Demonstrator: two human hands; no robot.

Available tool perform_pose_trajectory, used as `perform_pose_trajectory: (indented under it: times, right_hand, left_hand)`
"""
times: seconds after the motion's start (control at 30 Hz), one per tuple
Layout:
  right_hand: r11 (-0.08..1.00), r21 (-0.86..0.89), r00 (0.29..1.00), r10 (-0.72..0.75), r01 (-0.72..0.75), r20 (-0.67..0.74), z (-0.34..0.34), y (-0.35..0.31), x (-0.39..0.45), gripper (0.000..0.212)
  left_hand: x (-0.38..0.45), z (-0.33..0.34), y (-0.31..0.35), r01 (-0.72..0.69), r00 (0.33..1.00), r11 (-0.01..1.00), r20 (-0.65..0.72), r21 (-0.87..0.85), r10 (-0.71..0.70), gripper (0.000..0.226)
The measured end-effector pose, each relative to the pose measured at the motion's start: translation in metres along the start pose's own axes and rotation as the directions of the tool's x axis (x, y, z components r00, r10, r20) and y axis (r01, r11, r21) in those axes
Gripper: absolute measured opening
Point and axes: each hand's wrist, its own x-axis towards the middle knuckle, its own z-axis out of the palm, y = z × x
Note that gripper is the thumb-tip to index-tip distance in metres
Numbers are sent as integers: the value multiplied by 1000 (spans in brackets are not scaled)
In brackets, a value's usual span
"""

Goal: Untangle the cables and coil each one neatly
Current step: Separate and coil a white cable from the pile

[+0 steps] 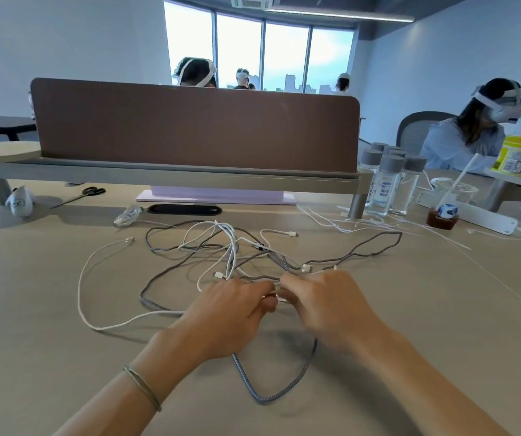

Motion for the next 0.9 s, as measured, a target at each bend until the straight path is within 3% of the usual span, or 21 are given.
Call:
perform_pose_trajectory:
  times: [0.07, 0.23, 0.33, 0.43, 0.57, 0.77, 0.9]
  right_hand:
    - [999, -20, 999, -39, 39, 2, 4, -2, 0, 16]
    - [997, -33, 997, 69, -70, -22, -1, 21, -2, 23]
    - [995, -69, 997, 75, -76, -19, -9, 23, -4, 29]
    - [998, -55, 998, 34, -37, -62, -7, 16, -3, 22]
    - [998, -33, 998, -57, 55, -36, -1, 6, 3, 22]
    - [997, -18, 996, 74, -75, -43, -2, 35, -3, 19]
    - [995, 10, 990, 103, -102, -100, -7, 34, -3, 17]
  left_hand:
    - [1, 0, -3, 18, 1000, 1000, 4, -10, -18, 23]
    - [0, -11, -29, 137, 990, 990, -44, 25, -136, 26]
    - [-1, -8, -29, 99, 995, 994, -15, -44, -100, 29]
    - [-1, -1, -14, 21, 1000, 983, 11, -184, -19, 33]
    - [2, 6, -5, -7, 1000, 977, -1, -215, 7, 34]
    - [2, -7, -38, 111, 990, 988, -71, -111, -120, 38]
    - [-1, -7, -30, 67, 993, 958, -79, -280, -93, 34]
